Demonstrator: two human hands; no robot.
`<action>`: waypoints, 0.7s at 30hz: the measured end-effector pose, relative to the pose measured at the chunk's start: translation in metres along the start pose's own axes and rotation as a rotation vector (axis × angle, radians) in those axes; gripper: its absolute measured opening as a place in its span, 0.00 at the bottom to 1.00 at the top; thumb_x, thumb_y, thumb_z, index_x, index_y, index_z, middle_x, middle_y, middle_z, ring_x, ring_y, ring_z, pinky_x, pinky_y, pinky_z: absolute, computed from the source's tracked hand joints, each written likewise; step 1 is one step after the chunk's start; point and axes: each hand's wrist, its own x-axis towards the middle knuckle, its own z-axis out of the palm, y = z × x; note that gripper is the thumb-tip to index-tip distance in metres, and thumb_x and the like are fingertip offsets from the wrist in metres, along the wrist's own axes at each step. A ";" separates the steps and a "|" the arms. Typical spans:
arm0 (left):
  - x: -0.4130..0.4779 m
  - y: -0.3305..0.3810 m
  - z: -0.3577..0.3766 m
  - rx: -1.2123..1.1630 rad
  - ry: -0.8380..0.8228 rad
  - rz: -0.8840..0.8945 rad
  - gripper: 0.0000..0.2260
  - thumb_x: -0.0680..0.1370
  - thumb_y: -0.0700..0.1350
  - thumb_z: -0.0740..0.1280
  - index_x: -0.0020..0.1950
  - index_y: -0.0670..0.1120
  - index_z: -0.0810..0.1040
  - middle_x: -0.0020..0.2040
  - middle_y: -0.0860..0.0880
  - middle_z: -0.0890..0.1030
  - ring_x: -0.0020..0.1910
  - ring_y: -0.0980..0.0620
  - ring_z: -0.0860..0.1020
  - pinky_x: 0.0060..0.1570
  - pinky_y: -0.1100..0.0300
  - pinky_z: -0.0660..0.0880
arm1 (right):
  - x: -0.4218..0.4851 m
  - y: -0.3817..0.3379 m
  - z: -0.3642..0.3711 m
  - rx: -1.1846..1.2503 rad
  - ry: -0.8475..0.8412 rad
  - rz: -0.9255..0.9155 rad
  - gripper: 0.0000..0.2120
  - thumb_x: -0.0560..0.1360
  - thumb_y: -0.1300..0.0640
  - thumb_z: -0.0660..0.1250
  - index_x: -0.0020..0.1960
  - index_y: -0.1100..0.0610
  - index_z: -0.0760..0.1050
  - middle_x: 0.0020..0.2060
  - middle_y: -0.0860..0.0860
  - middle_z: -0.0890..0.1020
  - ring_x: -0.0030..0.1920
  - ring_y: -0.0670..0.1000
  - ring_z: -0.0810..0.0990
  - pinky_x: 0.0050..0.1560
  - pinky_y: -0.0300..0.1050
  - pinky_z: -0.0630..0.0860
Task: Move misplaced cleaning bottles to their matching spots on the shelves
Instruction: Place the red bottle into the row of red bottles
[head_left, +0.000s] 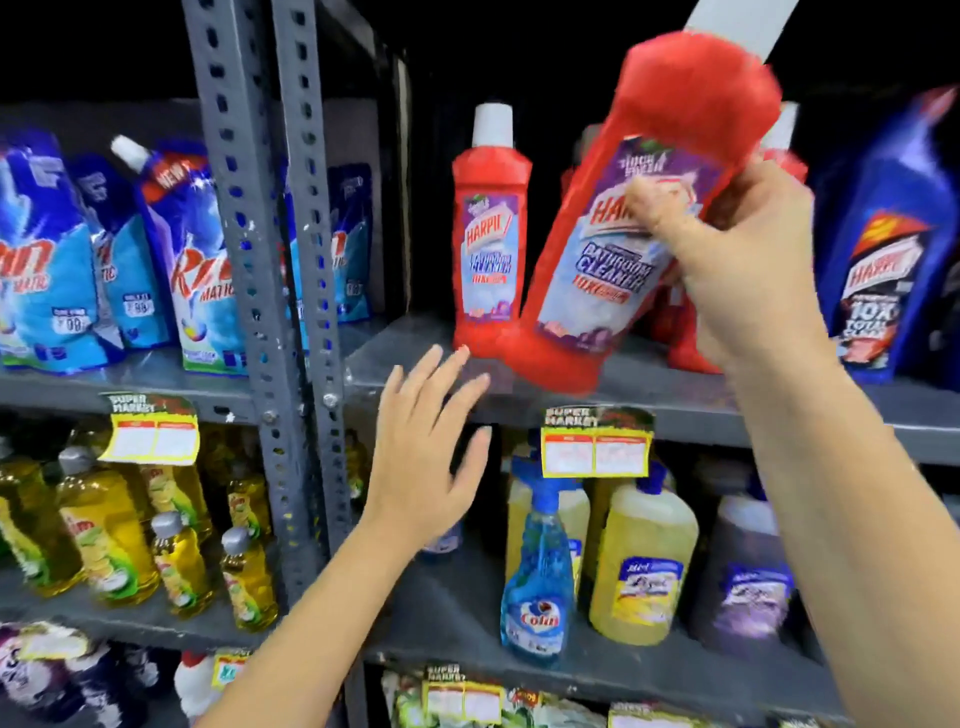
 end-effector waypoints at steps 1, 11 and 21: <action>0.011 -0.001 0.002 0.023 -0.050 -0.001 0.19 0.80 0.48 0.60 0.70 0.43 0.72 0.74 0.44 0.67 0.75 0.45 0.59 0.74 0.42 0.49 | 0.010 0.004 -0.004 -0.020 -0.007 0.016 0.09 0.68 0.61 0.75 0.44 0.54 0.77 0.36 0.43 0.86 0.40 0.43 0.83 0.43 0.41 0.78; 0.019 -0.003 0.019 0.150 -0.272 0.010 0.20 0.82 0.55 0.55 0.69 0.47 0.73 0.67 0.50 0.75 0.67 0.51 0.70 0.65 0.50 0.61 | 0.046 0.066 -0.011 -0.274 -0.097 0.303 0.13 0.71 0.56 0.76 0.51 0.55 0.76 0.45 0.50 0.84 0.42 0.43 0.83 0.43 0.38 0.79; 0.019 -0.005 0.022 0.148 -0.269 0.000 0.21 0.82 0.57 0.54 0.69 0.48 0.72 0.67 0.51 0.75 0.67 0.51 0.70 0.66 0.50 0.61 | -0.008 0.092 -0.038 -0.605 -0.343 0.465 0.34 0.57 0.54 0.84 0.59 0.53 0.75 0.55 0.50 0.84 0.54 0.49 0.82 0.59 0.48 0.78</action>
